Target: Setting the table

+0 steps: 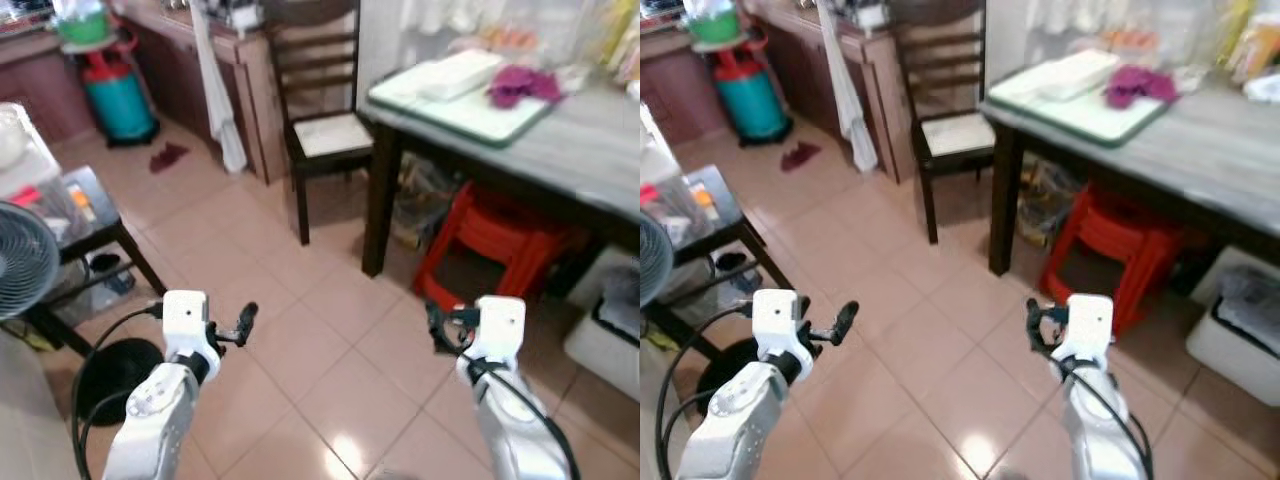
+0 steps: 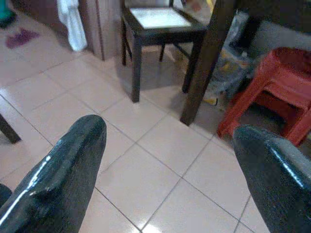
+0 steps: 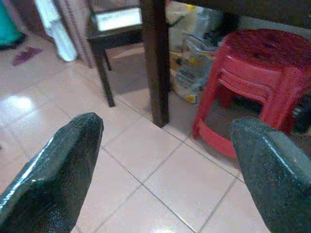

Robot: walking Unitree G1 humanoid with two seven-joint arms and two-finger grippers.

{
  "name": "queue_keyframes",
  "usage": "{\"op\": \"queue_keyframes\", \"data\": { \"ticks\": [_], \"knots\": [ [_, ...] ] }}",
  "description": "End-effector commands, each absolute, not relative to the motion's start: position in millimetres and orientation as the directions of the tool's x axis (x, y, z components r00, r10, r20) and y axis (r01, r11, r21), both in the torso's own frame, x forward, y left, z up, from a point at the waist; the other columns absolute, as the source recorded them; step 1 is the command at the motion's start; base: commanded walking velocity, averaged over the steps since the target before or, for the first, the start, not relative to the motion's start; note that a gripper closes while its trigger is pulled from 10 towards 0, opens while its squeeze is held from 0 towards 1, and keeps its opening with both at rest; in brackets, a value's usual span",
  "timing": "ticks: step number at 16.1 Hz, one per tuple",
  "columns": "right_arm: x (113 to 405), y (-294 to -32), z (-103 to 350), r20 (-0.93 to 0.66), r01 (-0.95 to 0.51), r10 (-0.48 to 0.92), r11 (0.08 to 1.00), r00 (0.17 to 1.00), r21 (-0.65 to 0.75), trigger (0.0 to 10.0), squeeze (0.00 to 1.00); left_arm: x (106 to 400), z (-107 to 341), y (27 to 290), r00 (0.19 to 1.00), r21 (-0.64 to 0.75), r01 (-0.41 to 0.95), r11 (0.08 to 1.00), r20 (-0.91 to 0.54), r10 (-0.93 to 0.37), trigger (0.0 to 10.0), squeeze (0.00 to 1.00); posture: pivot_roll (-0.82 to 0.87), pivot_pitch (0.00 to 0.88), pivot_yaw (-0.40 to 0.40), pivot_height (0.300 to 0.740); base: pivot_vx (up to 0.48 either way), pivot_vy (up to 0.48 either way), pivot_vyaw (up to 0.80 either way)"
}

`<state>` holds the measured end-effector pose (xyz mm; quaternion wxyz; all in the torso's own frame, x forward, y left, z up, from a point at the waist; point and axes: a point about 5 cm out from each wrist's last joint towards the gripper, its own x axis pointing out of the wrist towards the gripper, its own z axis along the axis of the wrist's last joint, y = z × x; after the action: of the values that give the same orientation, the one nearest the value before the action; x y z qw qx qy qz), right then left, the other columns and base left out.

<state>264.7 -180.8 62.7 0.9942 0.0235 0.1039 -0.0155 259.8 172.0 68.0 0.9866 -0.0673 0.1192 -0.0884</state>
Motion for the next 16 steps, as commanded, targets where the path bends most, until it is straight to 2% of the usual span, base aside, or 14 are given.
{"op": "queue_keyframes", "data": {
  "ticks": [1,7,12,16],
  "knots": [
    [268.0,-178.7,70.0,-0.183,0.028,-0.020,0.999,0.983,0.040,10.0,0.00,260.8,72.6,170.7,0.957,-0.156,0.170,0.973,-0.208,-0.201,10.0,0.00,-0.12,0.073,0.081,0.740,0.000,0.000,-0.78],
    [269.3,-180.3,86.4,-0.112,0.001,-0.003,1.000,0.994,-0.016,10.0,0.00,257.5,85.0,154.1,0.960,-0.175,0.232,0.957,-0.118,-0.254,10.0,0.00,-0.12,0.095,0.067,0.740,0.000,0.000,-0.78],
    [266.7,-176.8,95.5,-0.082,-0.017,0.016,1.000,0.996,-0.015,10.0,0.00,257.5,91.8,153.6,0.966,-0.178,0.228,0.957,-0.078,-0.245,10.0,0.00,-0.12,0.104,0.053,0.740,0.000,0.000,-0.78],
    [266.9,-173.0,102.3,-0.057,-0.032,0.031,0.999,0.998,-0.004,10.0,0.00,258.4,93.2,152.8,0.963,-0.193,0.240,0.951,-0.074,-0.258,10.0,0.00,-0.12,0.107,0.055,0.740,0.000,-0.307,0.00]
  ]
}}
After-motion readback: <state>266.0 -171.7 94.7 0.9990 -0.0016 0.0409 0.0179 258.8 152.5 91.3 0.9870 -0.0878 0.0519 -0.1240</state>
